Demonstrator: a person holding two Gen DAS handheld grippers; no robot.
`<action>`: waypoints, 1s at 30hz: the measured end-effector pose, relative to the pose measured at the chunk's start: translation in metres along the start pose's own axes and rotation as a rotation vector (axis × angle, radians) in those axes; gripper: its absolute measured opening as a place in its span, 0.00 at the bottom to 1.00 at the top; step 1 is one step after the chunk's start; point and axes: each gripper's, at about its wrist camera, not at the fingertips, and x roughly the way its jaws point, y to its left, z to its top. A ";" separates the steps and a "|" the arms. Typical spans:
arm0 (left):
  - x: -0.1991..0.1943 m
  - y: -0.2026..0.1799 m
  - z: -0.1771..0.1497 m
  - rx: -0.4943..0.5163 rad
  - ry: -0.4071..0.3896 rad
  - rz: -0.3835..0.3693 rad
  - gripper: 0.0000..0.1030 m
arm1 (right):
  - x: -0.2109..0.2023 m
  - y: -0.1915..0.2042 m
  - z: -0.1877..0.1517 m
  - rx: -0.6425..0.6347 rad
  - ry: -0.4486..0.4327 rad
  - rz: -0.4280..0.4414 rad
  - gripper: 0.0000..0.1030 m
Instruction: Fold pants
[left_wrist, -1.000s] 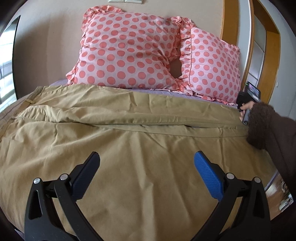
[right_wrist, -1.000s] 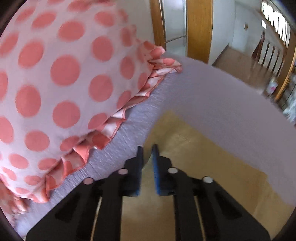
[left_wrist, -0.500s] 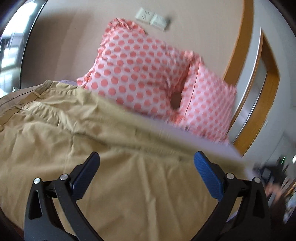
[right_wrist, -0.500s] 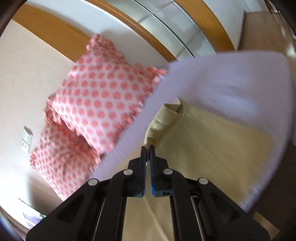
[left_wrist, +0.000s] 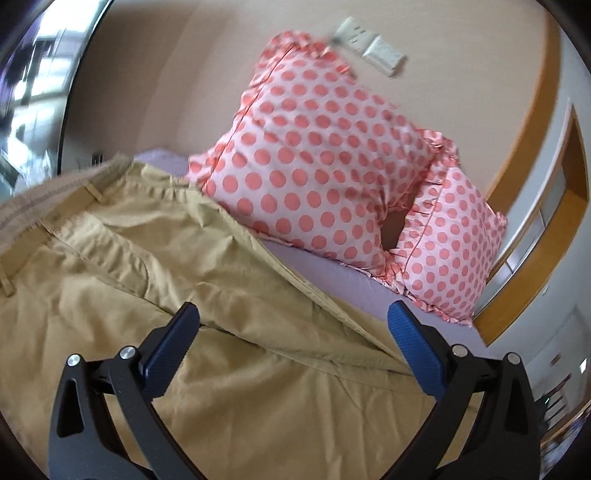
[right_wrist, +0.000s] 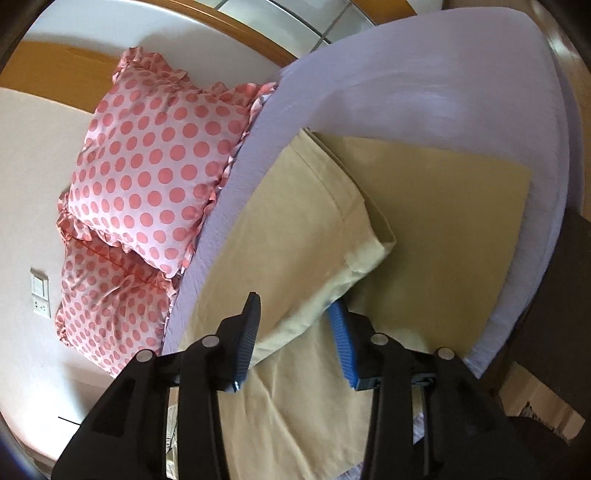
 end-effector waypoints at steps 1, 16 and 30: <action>0.006 0.002 0.005 -0.015 0.019 0.010 0.98 | -0.002 -0.001 -0.002 0.011 0.001 0.001 0.40; 0.148 0.037 0.075 -0.118 0.258 0.305 0.92 | -0.006 -0.009 0.022 -0.001 -0.117 0.255 0.02; -0.031 0.061 0.012 -0.118 0.017 0.136 0.03 | -0.052 -0.005 0.030 -0.046 -0.224 0.329 0.02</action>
